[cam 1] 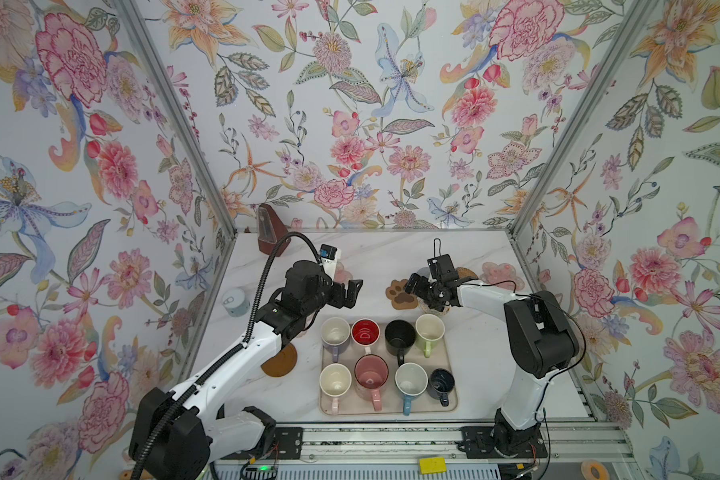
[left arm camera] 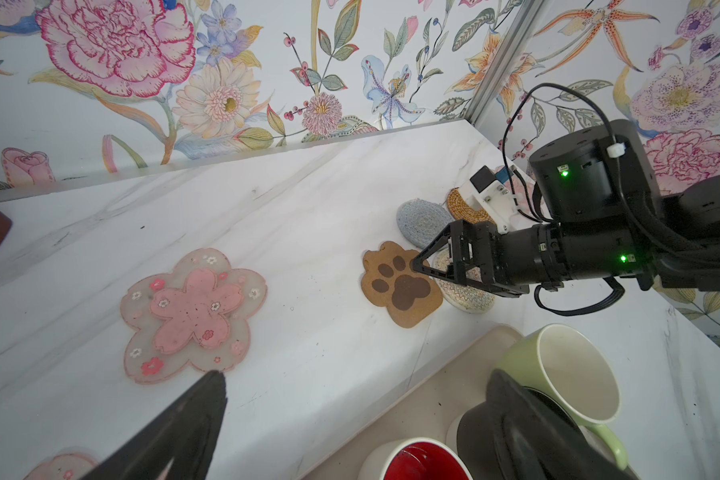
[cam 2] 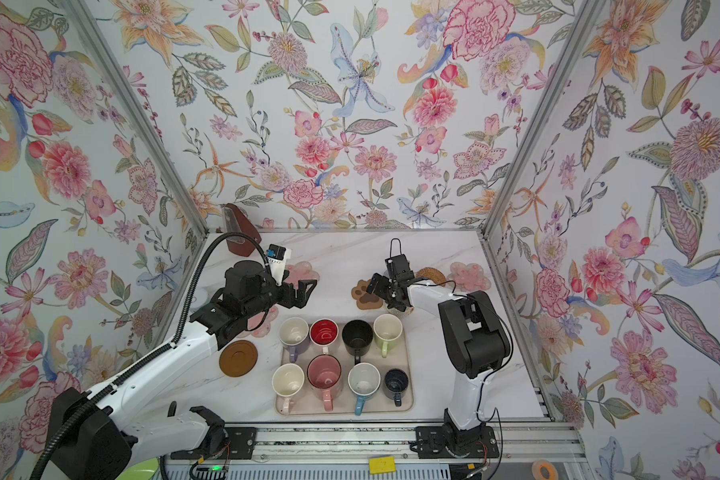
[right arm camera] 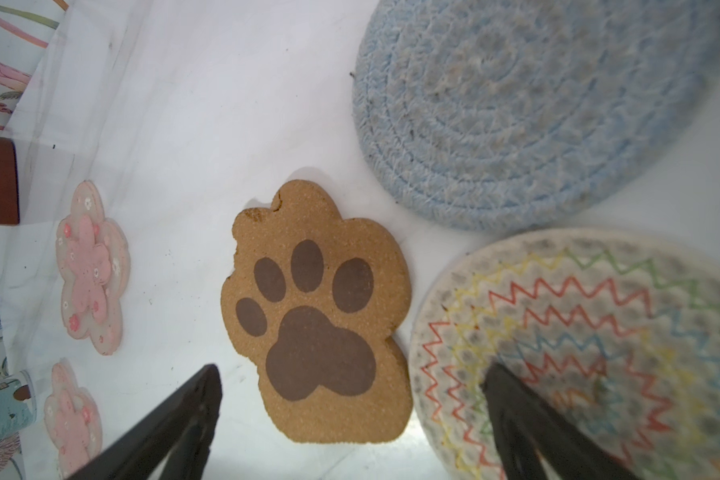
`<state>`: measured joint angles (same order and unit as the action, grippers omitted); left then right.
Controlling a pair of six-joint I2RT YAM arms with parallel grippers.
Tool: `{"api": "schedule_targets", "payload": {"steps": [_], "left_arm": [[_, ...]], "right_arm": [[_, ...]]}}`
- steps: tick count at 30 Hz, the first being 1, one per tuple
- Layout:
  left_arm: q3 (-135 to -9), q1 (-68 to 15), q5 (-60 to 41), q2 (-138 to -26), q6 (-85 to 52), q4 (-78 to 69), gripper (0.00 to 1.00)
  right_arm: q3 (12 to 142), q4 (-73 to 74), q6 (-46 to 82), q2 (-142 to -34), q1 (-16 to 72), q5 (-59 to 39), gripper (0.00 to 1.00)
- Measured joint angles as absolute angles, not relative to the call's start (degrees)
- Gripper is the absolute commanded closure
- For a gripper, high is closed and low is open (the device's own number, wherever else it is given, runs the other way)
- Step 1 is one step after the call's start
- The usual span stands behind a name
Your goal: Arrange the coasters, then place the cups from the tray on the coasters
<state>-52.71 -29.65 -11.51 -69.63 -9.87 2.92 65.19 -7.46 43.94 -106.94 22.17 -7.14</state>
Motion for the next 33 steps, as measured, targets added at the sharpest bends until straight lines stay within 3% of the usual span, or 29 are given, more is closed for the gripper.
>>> {"api": "schedule_targets", "payload": {"steps": [17, 33], "left_arm": [[-52.7, -29.6, -11.5, -68.7, -9.8, 2.9, 0.01], [-52.7, -29.6, -11.1, -68.4, -9.8, 2.9, 0.01]], "right_arm": [[69.5, -7.7, 45.5, -110.1, 26.2, -9.9, 0.01], [82.8, -7.0, 46.1, -120.2, 28.5, -12.7, 0.01]]}}
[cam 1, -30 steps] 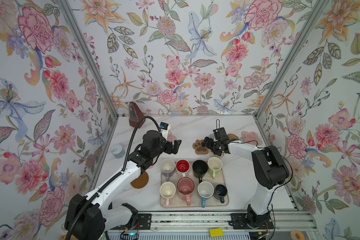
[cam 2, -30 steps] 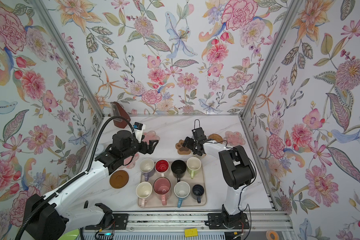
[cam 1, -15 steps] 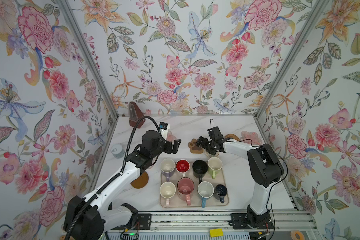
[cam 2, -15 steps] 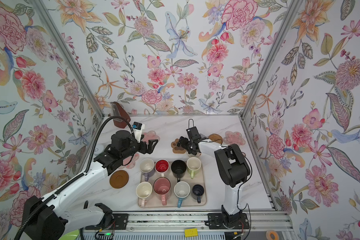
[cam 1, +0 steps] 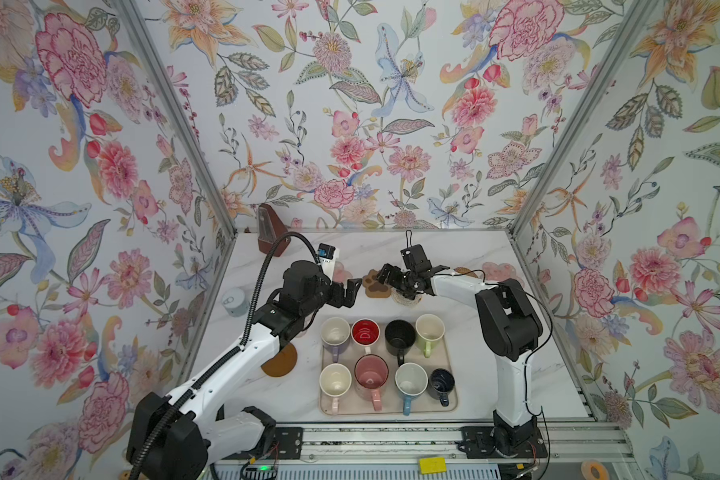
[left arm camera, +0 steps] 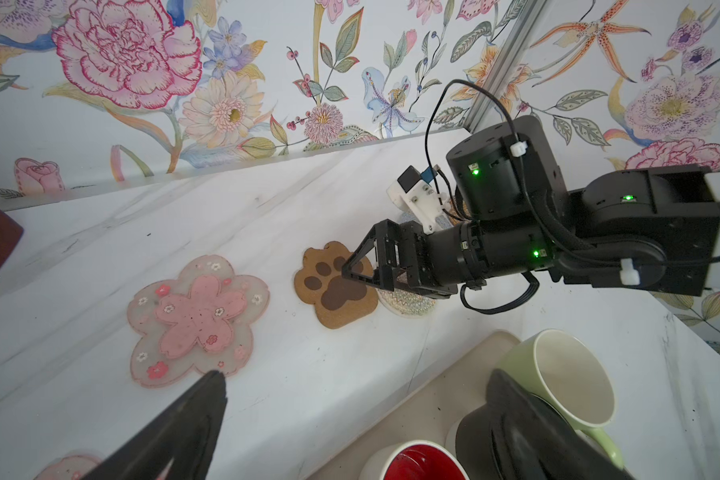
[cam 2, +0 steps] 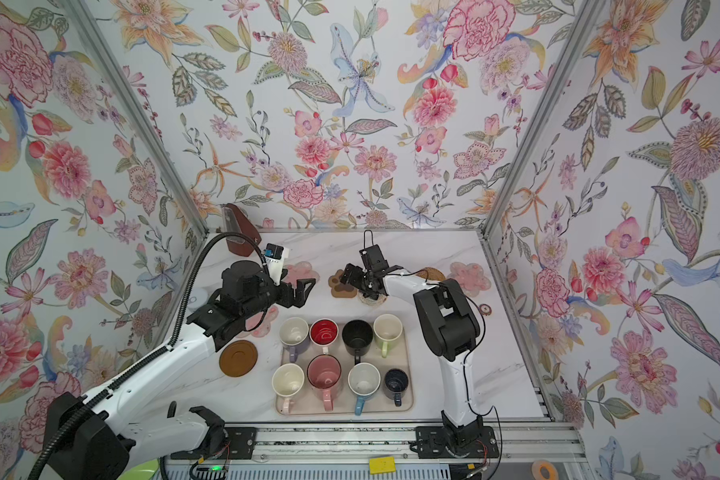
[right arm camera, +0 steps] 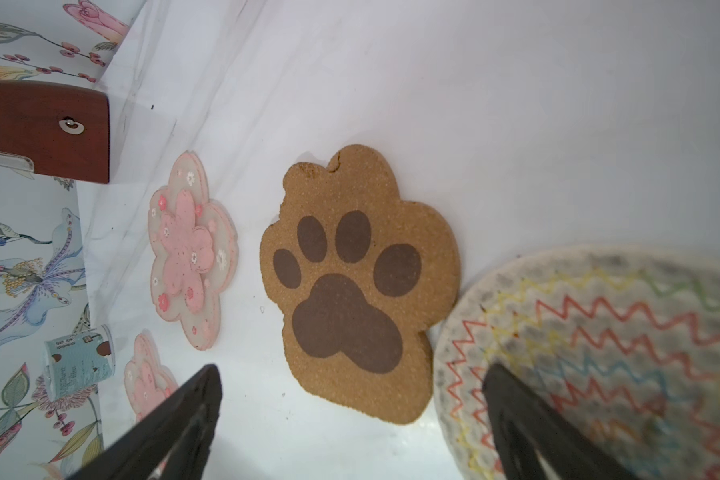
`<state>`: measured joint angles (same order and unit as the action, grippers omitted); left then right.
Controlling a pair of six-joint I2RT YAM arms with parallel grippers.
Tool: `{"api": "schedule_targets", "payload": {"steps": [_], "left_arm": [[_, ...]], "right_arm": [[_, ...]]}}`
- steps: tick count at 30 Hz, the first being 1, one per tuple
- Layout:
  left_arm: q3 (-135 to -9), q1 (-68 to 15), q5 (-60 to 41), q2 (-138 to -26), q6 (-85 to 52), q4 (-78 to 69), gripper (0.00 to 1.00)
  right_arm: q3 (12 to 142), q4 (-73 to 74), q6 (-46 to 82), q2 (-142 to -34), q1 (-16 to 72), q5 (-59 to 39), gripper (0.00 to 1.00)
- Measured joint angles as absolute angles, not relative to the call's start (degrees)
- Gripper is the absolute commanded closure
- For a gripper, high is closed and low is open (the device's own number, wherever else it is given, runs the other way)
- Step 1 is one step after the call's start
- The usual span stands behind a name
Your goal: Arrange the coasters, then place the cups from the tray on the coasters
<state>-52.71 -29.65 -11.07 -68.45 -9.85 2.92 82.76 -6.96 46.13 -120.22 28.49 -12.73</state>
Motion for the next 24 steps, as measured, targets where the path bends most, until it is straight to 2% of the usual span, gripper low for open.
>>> {"api": "schedule_targets", "payload": {"steps": [12, 24], "left_arm": [[-52.6, -29.6, -6.8, -66.6, -10.3, 3.4, 0.01], [-46.2, -29.6, 0.0, -61.1, -14.3, -1.6, 0.01]], "right_arm": [[88.1, -8.8, 43.9, -123.1, 28.1, -14.4, 0.01], [84.9, -13.1, 39.0, -112.0, 26.7, -13.2, 0.01]]}}
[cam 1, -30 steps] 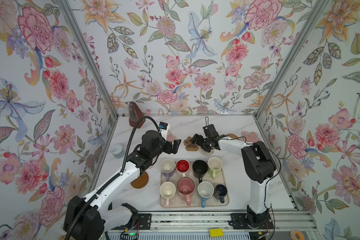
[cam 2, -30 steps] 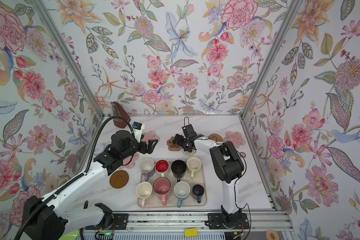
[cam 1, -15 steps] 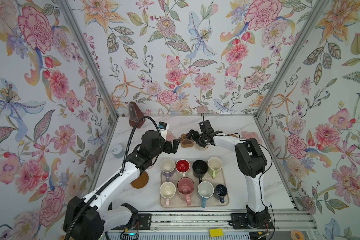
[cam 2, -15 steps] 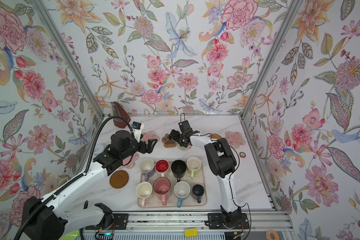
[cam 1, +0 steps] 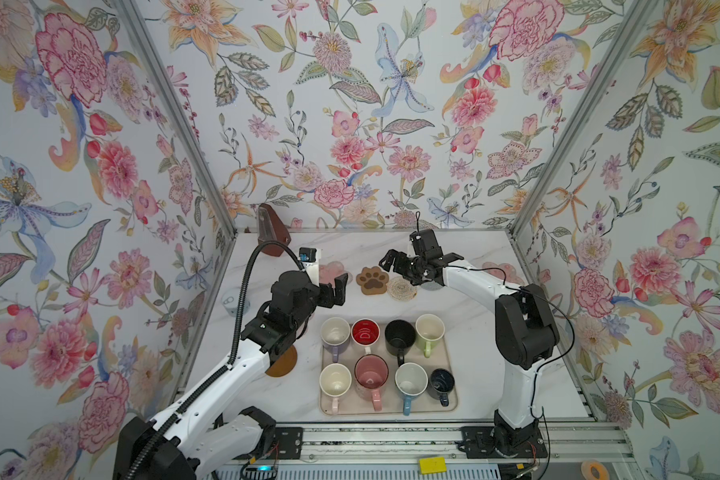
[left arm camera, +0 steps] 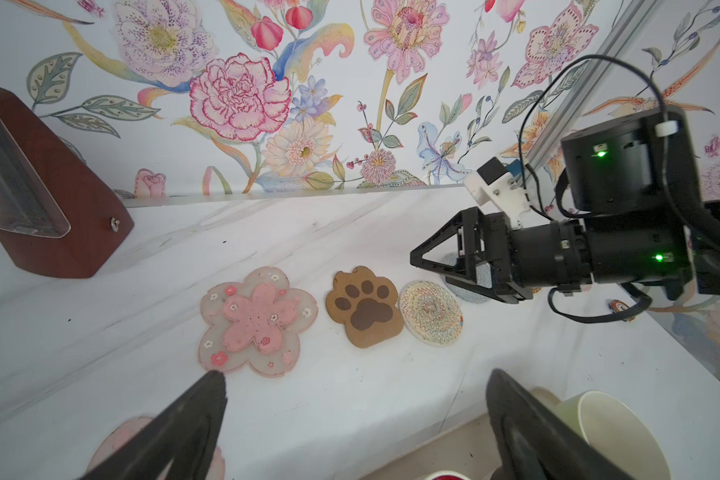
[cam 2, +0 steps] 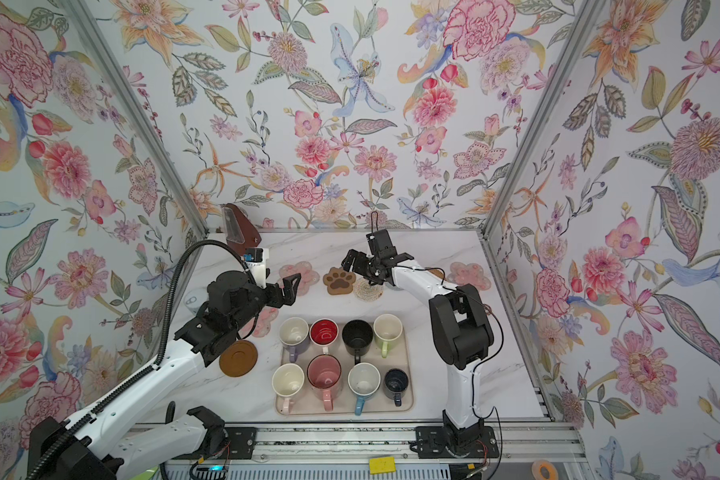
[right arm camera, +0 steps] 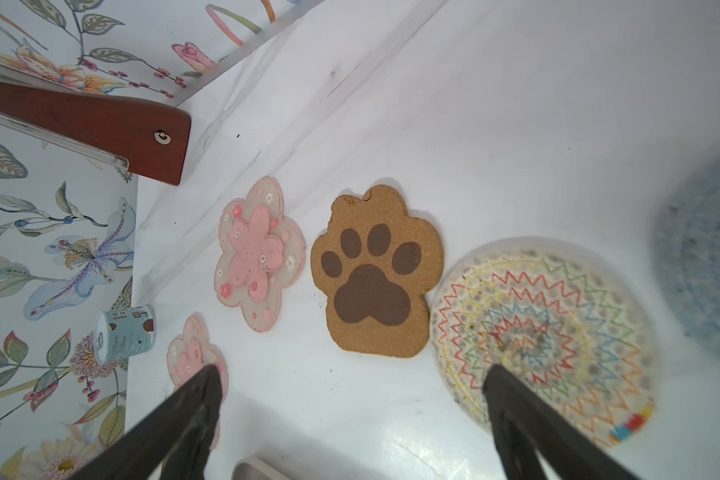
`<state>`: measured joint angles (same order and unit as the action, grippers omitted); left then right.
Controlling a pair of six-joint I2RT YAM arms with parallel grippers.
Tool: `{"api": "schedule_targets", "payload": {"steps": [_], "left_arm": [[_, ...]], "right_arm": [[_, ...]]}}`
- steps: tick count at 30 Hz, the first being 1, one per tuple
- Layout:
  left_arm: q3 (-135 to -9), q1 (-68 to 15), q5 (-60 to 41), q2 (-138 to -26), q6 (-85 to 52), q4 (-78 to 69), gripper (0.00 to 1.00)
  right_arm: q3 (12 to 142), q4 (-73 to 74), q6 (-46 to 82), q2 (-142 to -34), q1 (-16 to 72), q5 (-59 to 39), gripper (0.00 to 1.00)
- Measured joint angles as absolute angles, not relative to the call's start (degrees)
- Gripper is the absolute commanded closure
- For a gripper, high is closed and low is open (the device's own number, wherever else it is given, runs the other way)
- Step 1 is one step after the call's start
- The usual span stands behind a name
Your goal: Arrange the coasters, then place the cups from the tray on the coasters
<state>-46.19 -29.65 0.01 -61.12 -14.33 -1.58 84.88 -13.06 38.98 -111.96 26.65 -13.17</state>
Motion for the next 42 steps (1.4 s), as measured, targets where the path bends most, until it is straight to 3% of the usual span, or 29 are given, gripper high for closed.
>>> {"api": "schedule_targets", "payload": {"steps": [13, 42], "left_arm": [[-41.5, -29.6, -1.5, -62.6, -16.4, -3.3, 0.01], [-36.4, -23.1, -5.8, -58.8, -21.1, -4.3, 0.01]], "right_arm": [[81.9, -16.5, 36.4, -112.1, 26.8, -9.8, 0.01], [93.2, -18.2, 35.1, -125.3, 28.0, -7.8, 0.01]]}}
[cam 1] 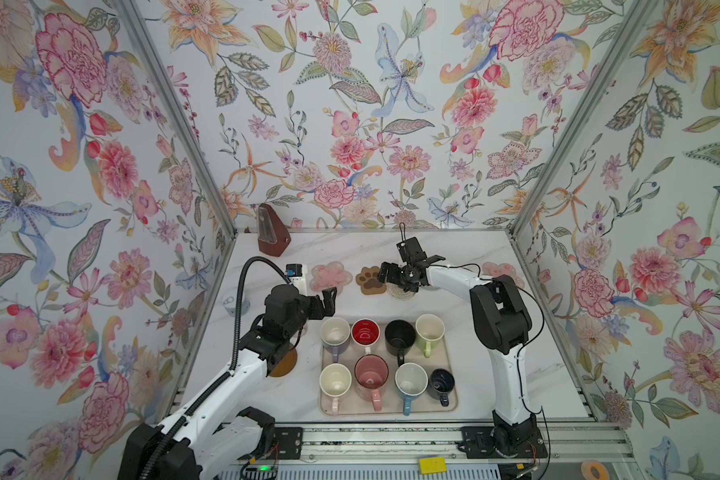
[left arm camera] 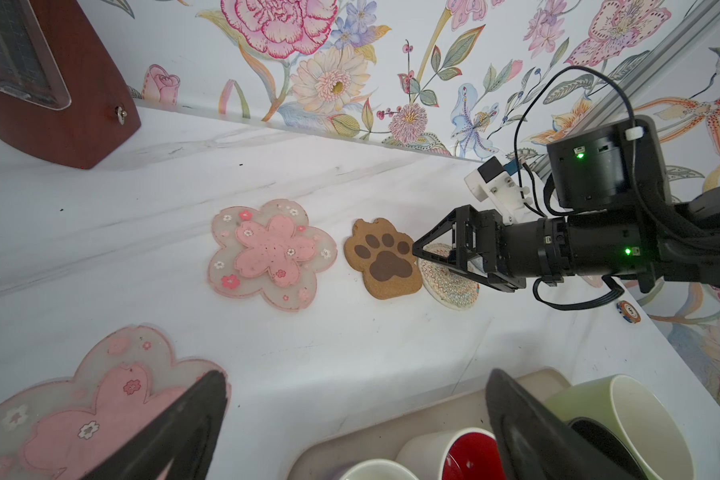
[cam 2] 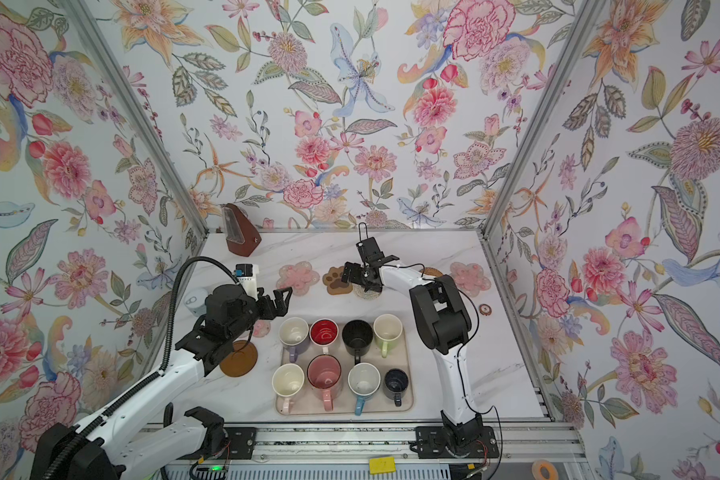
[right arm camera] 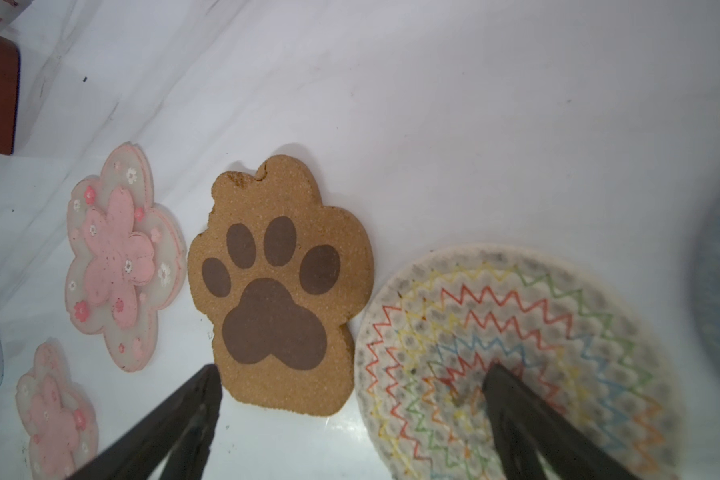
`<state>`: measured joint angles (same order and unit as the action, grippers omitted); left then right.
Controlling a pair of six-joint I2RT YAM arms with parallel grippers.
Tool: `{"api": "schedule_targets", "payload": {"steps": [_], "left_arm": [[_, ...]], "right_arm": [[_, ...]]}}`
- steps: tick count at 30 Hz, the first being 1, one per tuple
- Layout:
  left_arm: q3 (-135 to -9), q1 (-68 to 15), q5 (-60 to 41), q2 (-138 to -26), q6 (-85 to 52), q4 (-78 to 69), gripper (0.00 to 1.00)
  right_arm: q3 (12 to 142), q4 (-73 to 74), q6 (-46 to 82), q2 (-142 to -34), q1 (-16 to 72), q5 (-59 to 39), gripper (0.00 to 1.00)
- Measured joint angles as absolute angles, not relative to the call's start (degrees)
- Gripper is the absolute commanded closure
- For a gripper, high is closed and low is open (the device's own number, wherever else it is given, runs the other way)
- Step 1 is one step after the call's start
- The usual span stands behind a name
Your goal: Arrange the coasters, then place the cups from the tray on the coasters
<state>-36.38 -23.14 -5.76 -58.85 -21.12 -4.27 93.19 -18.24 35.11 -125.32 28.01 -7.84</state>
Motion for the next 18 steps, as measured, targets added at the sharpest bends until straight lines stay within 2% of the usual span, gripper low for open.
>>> {"api": "schedule_targets", "payload": {"steps": [18], "left_arm": [[-36.4, -23.1, -5.6, -58.0, -21.1, -3.3, 0.01]], "right_arm": [[100.8, -19.1, 33.2, -130.2, 27.7, -6.8, 0.01]]}}
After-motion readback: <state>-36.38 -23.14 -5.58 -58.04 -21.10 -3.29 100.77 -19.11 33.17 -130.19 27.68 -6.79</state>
